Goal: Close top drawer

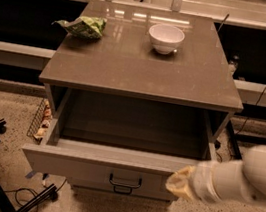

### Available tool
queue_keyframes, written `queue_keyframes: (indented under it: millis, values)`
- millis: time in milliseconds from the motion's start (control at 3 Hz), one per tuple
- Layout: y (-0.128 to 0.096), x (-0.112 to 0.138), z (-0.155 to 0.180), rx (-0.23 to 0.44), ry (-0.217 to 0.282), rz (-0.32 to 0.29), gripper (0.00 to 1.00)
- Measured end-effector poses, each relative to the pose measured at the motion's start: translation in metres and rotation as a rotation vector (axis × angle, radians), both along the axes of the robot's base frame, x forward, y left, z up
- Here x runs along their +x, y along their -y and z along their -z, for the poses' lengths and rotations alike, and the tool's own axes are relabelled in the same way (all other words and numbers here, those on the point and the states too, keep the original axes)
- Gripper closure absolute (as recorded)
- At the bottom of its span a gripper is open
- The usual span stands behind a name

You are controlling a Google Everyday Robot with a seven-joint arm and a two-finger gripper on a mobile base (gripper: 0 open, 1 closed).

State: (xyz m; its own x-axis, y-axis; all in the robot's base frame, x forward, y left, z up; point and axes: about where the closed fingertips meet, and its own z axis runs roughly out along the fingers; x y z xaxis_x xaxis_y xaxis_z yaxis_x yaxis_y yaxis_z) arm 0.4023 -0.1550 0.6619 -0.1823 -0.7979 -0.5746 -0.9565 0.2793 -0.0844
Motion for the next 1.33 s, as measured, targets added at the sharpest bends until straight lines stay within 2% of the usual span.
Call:
queue_keyframes:
  millis: [333, 667, 1000, 1333]
  values:
    - [-0.021, 0.031, 0.005, 0.005, -0.008, -0.029, 1.0]
    - [-0.021, 0.03, 0.005, 0.005, -0.008, -0.029, 1.0]
    - [-0.04, 0.059, 0.008, 0.018, -0.01, -0.049, 1.0]
    - [-0.08, 0.12, 0.016, 0.054, -0.014, -0.088, 1.0]
